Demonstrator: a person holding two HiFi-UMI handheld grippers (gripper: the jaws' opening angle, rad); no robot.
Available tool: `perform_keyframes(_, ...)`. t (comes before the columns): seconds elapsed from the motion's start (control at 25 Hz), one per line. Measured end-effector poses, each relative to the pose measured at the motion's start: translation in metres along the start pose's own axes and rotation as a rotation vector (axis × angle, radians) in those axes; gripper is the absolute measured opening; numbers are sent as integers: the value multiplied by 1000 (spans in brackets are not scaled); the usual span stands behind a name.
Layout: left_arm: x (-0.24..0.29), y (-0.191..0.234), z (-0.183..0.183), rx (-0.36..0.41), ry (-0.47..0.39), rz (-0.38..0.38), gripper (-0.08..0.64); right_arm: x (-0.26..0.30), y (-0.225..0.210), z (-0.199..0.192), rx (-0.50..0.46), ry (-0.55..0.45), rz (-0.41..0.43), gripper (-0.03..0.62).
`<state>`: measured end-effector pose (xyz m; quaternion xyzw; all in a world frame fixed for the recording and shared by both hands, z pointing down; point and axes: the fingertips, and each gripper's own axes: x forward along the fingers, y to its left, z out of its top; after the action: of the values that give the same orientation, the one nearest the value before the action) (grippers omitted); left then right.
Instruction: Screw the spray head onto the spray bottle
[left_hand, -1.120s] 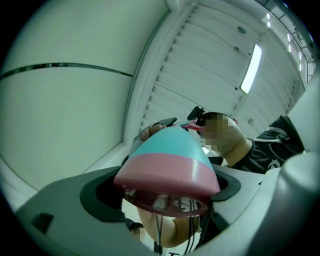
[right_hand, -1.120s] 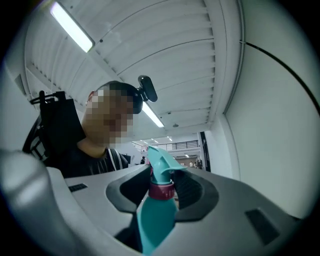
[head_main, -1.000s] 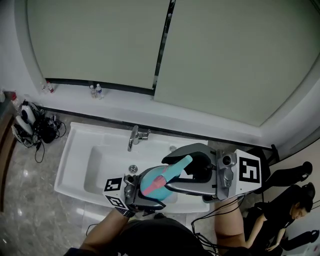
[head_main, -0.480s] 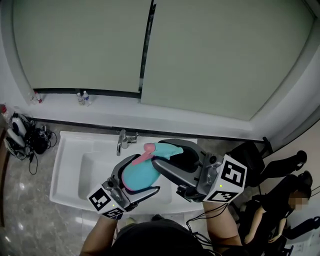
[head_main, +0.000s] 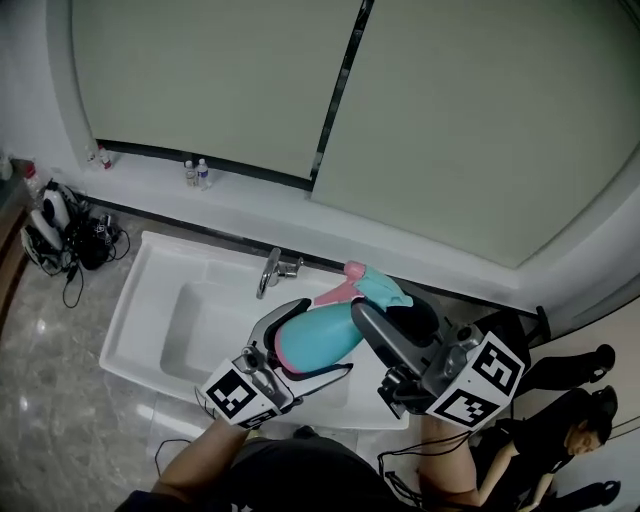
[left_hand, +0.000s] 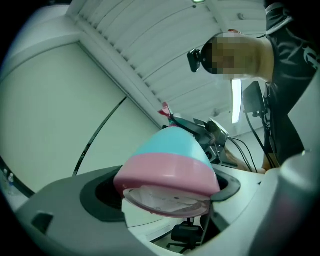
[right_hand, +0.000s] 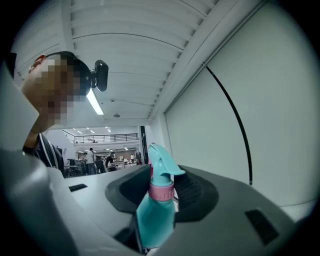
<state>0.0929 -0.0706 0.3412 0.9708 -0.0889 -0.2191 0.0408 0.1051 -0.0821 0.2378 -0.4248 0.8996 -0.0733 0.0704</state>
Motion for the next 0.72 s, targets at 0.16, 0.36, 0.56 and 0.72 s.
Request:
perform_keyframes(0.16, 0, 7, 2, -27, -24, 3, 471, 9, -1, 4, -53, 0, -89, 146)
perform_keyframes(0.36, 1, 0, 10, -82, -63, -74, 471, 12, 12, 12, -128, -33, -65, 147)
perform_keyframes(0.56, 1, 1, 20, -159, -100, -116, 471, 9, 19, 22, -111, -58, 14, 149)
perform_keyframes(0.72, 0, 3, 26, -205, -128, -130, 471, -4, 23, 26, -105, -70, 68, 149)
